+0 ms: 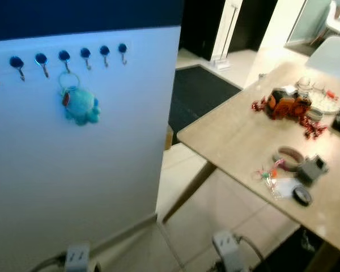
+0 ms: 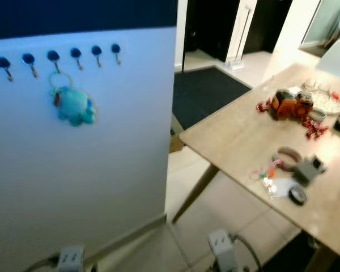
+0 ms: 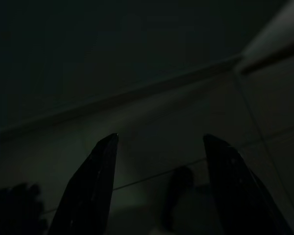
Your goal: Hang keys on a hook
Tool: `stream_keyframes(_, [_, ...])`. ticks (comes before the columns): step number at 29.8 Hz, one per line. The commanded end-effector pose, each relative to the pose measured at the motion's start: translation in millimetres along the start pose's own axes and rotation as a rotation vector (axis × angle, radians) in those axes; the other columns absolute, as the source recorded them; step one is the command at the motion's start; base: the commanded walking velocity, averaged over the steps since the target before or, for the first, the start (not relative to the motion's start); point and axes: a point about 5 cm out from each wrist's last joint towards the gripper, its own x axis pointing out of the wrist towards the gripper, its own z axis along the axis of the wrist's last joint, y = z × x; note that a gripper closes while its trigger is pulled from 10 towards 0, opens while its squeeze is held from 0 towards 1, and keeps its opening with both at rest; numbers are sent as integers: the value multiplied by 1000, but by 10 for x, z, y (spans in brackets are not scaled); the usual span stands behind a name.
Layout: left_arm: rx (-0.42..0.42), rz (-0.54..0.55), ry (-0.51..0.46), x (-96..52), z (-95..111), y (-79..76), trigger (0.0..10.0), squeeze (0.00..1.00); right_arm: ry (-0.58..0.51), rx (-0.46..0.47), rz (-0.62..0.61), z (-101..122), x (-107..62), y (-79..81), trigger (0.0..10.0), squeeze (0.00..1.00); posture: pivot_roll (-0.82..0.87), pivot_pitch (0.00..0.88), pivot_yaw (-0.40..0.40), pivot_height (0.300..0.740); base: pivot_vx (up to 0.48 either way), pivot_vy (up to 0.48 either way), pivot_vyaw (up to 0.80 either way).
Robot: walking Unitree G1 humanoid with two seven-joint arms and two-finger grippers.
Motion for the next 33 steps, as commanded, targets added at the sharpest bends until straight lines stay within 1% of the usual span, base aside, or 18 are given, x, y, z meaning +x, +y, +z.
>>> stream_keyframes(1, [4,-7,30,-24,-67,-20,10000,0,32,16,-16,-112,-37,-37,10000,0,85,51,-82,740,0,0,800])
stream_keyframes(22, [7,3,64,-29,-108,-3,10000,0,29,14,-15,-85,-29,-44,10000,0,88,54,-84,740,0,0,800])
stream_keyframes(33, [25,23,71,-35,-121,14,10000,0,32,15,-16,-95,-31,-42,10000,0,87,56,-82,740,0,0,800])
